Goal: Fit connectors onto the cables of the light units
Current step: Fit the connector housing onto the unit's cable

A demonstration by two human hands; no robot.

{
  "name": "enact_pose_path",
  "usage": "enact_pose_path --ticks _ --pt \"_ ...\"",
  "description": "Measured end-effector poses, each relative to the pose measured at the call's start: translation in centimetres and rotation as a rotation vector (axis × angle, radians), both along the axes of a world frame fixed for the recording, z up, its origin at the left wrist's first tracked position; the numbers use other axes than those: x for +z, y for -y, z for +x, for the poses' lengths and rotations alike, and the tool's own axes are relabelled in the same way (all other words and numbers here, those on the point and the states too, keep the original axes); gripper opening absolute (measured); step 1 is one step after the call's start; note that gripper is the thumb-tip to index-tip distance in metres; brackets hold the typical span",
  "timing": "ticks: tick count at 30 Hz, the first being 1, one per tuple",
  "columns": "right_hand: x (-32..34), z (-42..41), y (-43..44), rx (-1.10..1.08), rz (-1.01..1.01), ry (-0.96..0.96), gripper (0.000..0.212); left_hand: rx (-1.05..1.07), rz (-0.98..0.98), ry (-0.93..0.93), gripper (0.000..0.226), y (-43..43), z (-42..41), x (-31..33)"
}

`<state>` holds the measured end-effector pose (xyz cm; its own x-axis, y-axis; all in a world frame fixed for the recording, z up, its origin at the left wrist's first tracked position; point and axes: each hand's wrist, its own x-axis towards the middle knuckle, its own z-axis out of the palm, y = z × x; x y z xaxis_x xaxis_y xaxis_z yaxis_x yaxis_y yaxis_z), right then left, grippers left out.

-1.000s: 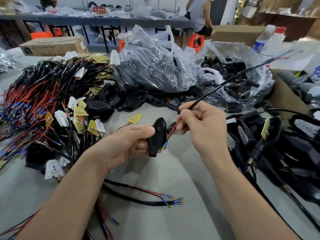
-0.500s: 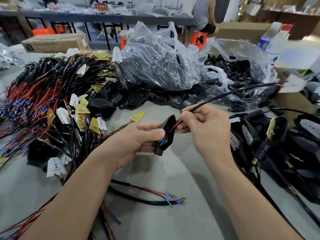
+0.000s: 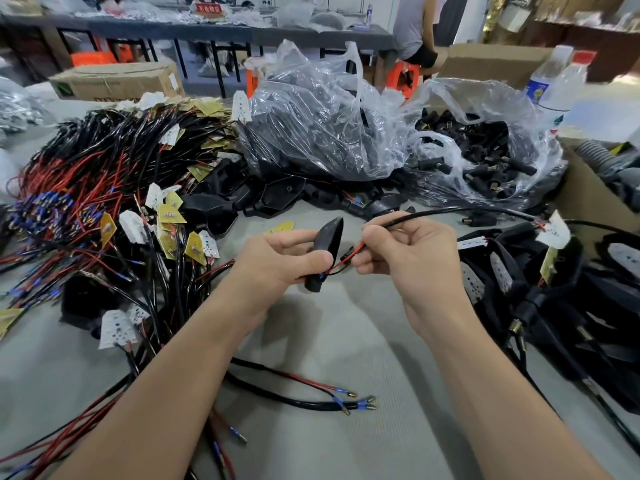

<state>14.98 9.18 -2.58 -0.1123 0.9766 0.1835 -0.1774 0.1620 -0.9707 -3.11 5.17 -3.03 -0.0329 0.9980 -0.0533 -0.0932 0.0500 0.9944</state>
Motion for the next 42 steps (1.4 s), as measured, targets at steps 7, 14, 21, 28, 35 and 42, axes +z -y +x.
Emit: enact_pose_path --ticks 7,14,21,28,35,42 --pt "0.3 0.4 -0.1 -0.016 0.002 -0.035 0.016 -0.105 0.009 -0.045 0.039 0.2 0.3 -0.1" --pt "-0.3 0.7 -0.5 -0.146 0.06 0.182 0.009 -0.019 0.036 -0.061 0.032 0.2 0.5 -0.1" --pt "-0.2 0.2 -0.4 -0.122 -0.014 0.09 0.006 -0.084 0.076 -0.081 0.039 0.4 0.1 0.0" --pt "0.0 -0.1 0.0 -0.098 -0.05 -0.021 0.009 -0.067 0.026 -0.039 0.032 0.5 0.1 0.1" --pt "-0.2 -0.5 0.4 0.025 -0.093 -0.001 0.01 -0.031 0.052 -0.048 0.03 0.4 -0.1 0.1" --pt "0.3 -0.5 0.7 0.031 -0.075 -0.07 0.01 -0.135 0.031 -0.063 0.038 0.5 -0.3 0.0"
